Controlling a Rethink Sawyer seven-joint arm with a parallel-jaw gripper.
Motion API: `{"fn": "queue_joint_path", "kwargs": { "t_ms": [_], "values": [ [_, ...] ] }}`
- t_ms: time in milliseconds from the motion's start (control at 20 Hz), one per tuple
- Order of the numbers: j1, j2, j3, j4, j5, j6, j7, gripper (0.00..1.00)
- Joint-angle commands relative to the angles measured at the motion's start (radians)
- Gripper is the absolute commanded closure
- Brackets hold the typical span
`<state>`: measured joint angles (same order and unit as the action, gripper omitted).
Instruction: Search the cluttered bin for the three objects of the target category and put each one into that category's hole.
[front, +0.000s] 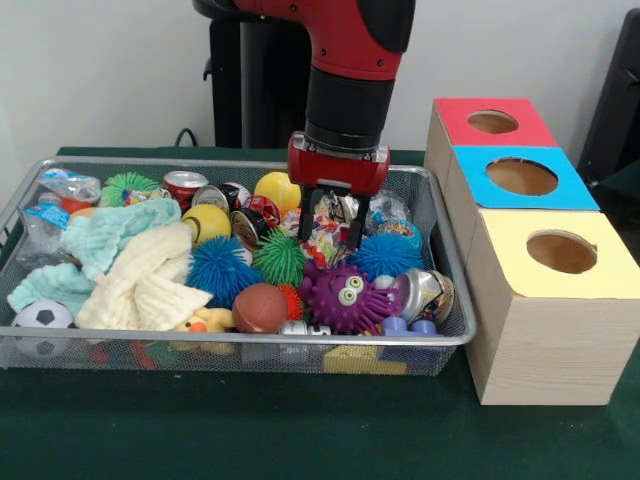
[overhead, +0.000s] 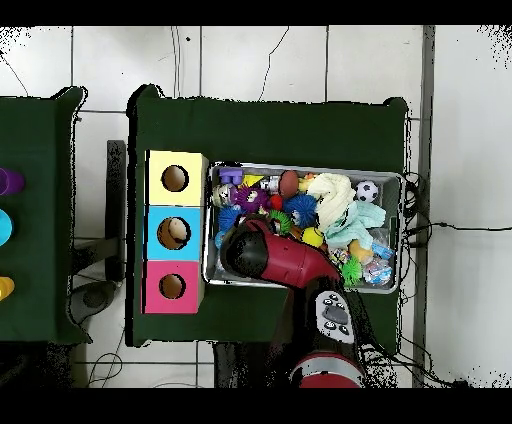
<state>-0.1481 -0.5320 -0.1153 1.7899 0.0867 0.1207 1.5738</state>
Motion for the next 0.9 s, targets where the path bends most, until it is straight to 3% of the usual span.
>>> {"fn": "queue_joint_path", "kwargs": {
  "t_ms": [50, 100, 150, 900],
  "values": [
    [-0.012, 0.032, 0.038, -0.040, 0.046, -0.042, 0.219, 0.00],
    [-0.015, 0.031, 0.040, -0.040, 0.044, -0.041, 0.215, 0.00],
    [-0.016, 0.031, 0.039, -0.042, 0.048, -0.040, 0.218, 1.00],
    [-0.003, 0.018, 0.026, -0.037, 0.042, -0.034, 0.213, 1.00]
  ]
}}
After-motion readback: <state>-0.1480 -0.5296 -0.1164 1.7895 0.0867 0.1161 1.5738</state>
